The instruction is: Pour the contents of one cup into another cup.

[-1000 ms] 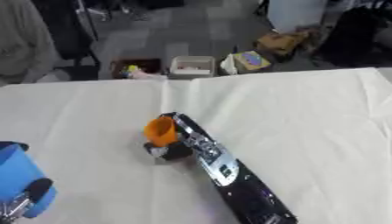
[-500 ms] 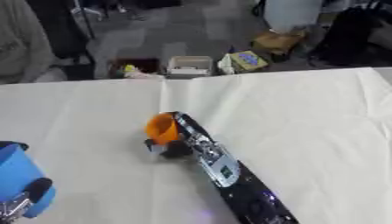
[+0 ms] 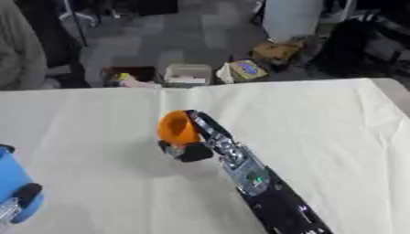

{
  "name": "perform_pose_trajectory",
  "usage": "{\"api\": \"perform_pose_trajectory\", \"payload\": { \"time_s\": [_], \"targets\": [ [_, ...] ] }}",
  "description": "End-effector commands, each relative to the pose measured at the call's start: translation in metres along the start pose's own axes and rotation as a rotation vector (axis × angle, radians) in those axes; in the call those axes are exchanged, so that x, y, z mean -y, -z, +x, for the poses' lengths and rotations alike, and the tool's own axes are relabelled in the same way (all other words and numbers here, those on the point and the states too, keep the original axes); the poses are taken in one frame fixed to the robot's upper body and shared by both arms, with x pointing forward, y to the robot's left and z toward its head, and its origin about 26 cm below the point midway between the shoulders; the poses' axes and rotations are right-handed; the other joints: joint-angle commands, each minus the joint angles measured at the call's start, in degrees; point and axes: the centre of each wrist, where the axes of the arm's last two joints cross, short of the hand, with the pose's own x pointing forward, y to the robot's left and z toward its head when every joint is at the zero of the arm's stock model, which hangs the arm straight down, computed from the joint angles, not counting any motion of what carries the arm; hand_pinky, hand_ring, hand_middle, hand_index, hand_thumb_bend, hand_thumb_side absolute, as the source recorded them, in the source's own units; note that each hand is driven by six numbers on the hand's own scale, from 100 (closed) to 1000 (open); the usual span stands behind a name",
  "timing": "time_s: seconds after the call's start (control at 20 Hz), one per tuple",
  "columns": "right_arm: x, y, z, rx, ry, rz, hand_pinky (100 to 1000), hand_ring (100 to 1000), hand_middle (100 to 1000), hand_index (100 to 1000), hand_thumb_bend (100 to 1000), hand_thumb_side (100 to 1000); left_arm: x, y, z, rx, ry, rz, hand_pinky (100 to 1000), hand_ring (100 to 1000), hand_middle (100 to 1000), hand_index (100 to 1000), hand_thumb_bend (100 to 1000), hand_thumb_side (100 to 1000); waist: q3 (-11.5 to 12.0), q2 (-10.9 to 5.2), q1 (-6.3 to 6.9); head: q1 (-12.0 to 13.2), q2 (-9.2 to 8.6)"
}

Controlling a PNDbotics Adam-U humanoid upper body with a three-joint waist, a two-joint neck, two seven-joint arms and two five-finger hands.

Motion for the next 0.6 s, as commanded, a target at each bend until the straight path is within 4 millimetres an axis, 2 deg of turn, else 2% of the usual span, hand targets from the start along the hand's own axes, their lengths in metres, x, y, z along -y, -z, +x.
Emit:
{"api": "perform_pose_trajectory", "payload": {
  "time_s": [0.05, 0.3, 0.6],
  "targets": [
    [0.001, 0.006, 0.018, 0.055, -0.014, 0.040, 214, 207, 191, 461, 100, 100, -0.020, 0.004, 0.012, 0.025, 0.122, -0.006, 587, 289, 352, 691, 298, 100, -0.22, -1.38, 0.17, 0.15, -0.04],
    [-0.022, 0.015, 0.037, 0.118, 0.012, 0.149, 216, 209, 193, 463, 100, 100, -0.032, 0.014, 0.027, 0.008, 0.292, -0.077, 563, 285, 349, 697, 311, 100, -0.88, -1.87, 0.52, 0.05, -0.14],
    [-0.043, 0.027, 0.053, 0.171, 0.042, 0.256, 217, 211, 194, 464, 100, 100, -0.032, 0.030, 0.052, 0.021, 0.451, -0.181, 487, 226, 335, 700, 321, 100, -1.20, -2.27, 0.73, -0.23, -0.22]
  ]
}}
